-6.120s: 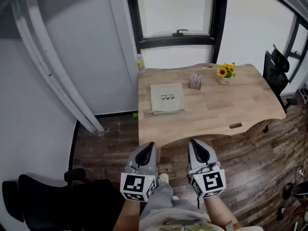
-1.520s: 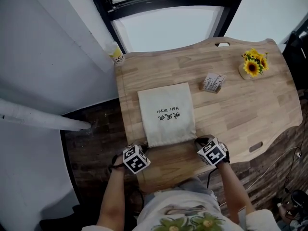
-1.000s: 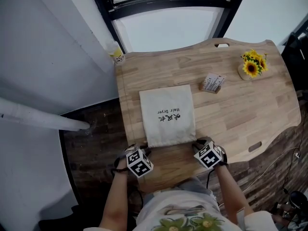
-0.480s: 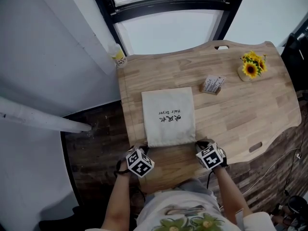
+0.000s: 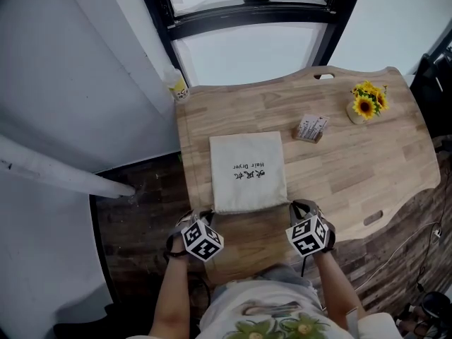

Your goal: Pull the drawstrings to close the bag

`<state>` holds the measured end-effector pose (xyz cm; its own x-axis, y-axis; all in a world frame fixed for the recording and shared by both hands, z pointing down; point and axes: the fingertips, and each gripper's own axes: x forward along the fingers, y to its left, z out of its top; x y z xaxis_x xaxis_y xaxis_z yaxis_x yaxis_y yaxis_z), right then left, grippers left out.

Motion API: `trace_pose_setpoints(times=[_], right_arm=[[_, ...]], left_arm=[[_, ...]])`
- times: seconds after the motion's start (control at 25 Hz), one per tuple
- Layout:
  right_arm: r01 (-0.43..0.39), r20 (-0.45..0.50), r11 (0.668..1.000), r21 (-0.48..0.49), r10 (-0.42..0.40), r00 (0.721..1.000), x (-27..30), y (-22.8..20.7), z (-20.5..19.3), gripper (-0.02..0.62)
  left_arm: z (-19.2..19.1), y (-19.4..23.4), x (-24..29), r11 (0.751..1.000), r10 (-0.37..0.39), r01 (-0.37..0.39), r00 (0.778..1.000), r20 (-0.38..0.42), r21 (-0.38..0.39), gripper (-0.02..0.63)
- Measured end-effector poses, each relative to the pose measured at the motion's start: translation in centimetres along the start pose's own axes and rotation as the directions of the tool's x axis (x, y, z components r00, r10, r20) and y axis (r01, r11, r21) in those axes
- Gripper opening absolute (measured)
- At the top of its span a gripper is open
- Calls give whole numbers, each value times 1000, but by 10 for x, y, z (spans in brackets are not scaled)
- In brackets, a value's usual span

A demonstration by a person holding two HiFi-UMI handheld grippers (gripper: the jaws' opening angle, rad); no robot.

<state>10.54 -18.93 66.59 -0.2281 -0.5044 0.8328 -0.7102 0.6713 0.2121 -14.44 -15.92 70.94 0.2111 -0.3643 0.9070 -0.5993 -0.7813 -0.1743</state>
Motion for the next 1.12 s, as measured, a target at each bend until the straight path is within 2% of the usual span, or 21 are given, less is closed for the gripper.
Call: trace_pose_setpoints(times=[0.12,0.32,0.52,0.6,0.72,0.88,1.12], right_arm=[[47,52,999,-5,-47,998,-12,-11,16,14],[128,146,992,-6,-126,981,-31,-26,46,15],[202,239,979,3,-197,951,-53,-41,77,14],[229,273,973,17,-225,935,-62,-47,87,14],[248,313,967,59,-254,915,-75,-56,99,14],[258,365,962,91,-273,890,-92,-63,116,14],[301,421,947,114,-320,849,-115,-71,132,14]], left_arm=[[9,19,-13,995,88,-86,995,50,-42,17],[34,52,-45,961,205,-166,964,168,-219,18],[57,83,-80,901,347,-257,911,225,-350,17],[62,93,-92,866,398,-281,888,229,-414,14],[68,105,-110,812,447,-276,861,244,-514,8],[80,115,-130,785,496,-292,825,272,-546,7],[90,129,-157,729,600,-389,760,252,-563,7]])
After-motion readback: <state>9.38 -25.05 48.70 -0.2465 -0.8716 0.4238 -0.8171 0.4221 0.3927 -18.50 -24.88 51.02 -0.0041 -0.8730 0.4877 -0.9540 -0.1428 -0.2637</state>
